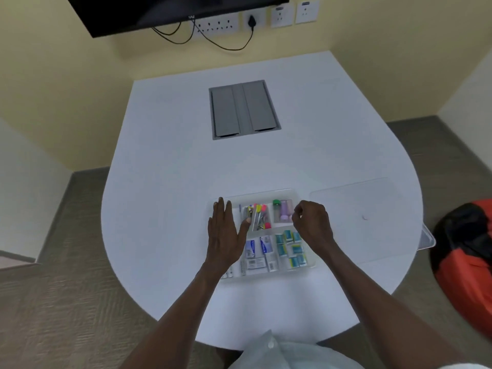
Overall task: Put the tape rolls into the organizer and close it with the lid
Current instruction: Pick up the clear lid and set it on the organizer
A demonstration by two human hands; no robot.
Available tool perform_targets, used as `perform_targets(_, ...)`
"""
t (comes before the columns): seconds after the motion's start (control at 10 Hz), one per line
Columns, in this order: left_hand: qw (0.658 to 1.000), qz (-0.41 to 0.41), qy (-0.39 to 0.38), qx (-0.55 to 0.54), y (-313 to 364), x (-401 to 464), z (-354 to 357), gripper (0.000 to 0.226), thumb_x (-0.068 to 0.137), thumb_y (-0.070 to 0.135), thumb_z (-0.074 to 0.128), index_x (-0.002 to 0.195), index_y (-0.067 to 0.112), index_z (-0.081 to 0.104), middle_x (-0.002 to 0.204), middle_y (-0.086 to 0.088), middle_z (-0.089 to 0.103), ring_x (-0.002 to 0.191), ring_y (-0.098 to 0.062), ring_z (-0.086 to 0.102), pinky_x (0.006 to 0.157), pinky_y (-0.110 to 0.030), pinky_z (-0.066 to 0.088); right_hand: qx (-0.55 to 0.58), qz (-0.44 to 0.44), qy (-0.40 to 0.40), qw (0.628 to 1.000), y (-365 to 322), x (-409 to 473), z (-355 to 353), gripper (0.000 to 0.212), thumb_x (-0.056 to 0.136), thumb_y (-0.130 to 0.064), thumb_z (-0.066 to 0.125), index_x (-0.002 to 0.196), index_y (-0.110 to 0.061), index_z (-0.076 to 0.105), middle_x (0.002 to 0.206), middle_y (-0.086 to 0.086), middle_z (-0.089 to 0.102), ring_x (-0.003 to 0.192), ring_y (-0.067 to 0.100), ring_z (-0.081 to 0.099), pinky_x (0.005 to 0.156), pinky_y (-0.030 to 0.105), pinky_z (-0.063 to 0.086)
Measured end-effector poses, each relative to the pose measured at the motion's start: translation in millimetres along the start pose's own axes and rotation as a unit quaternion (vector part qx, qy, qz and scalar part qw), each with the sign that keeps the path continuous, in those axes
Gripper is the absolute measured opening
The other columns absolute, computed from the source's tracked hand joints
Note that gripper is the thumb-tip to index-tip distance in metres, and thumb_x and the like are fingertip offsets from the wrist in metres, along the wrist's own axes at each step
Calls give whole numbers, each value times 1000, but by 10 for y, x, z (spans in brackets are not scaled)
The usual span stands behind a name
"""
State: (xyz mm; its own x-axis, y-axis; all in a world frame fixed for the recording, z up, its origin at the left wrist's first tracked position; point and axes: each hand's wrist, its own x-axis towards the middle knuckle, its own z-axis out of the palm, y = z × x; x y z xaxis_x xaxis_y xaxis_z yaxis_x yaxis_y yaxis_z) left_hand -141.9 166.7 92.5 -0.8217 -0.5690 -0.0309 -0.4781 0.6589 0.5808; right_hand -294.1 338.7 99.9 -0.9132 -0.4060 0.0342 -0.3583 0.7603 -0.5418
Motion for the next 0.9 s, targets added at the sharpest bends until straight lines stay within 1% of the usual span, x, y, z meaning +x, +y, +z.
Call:
perform_targets(0.1,1000,-6,-1,-12,203,-4,113,82,94,59,31,158,9,18,169,-7,4,158,-21,0,129,-41,8,-4,28,-9,1000,313,23,-75,8,74,-2,56,70,-6,62,75,11,67,73,30,61,63,34,50)
perform_targets(0.2,1000,-18,-4,-21,337,8,188,83,93,60,30,158,10,17,169,-7,3,158,-20,-1,127,-36,5,-27,56,-37,997,614,19,-90,6,72,0,57,72,-4,60,77,14,66,75,35,61,64,33,46)
perform_targets(0.3,1000,-20,-8,-10,397,-9,236,84,93,61,28,159,10,16,169,-6,2,158,-20,-2,126,-35,4,-76,48,-68,994,897,-46,-24,6,73,5,55,72,-1,55,75,19,61,74,38,61,61,32,39)
perform_targets(0.4,1000,-26,-6,-1,427,-20,254,84,93,62,28,158,10,16,169,-6,3,158,-20,-1,127,-37,5,-88,59,-99,989,1106,-47,65,11,87,1,45,87,0,56,86,20,59,83,36,60,55,31,36)
perform_targets(0.5,1000,-30,4,8,454,-19,263,83,93,59,30,158,9,18,169,-8,6,158,-22,1,128,-37,6,-84,106,-148,980,1267,-37,162,17,94,-7,40,98,-3,56,97,20,58,80,28,50,51,19,21)
perform_targets(0.6,999,-39,3,10,467,-30,272,82,93,57,31,158,8,18,169,-9,7,158,-22,2,128,-36,6,-79,113,-149,979,1333,-23,207,15,95,-7,38,91,-8,52,93,17,55,78,28,46,53,16,17)
perform_targets(0.7,999,-42,0,14,465,-39,261,80,96,57,32,158,8,18,169,-9,8,158,-22,2,128,-37,7,-66,98,-121,986,1337,0,197,32,93,-3,35,65,-19,37,67,1,41,56,21,37,49,18,23)
perform_targets(0.8,999,-49,-6,19,476,-33,236,76,99,52,37,158,8,17,169,-9,6,158,-21,1,128,-37,7,-131,-14,29,991,1278,-43,203,28,77,2,32,58,-15,41,51,3,43,44,21,46,43,22,37)
perform_targets(0.9,999,-45,-3,18,489,-16,202,77,98,50,37,158,7,17,169,-9,6,158,-22,2,129,-37,7,-98,31,-51,993,1259,-58,239,26,76,2,38,55,-13,45,48,5,46,40,21,48,40,22,39)
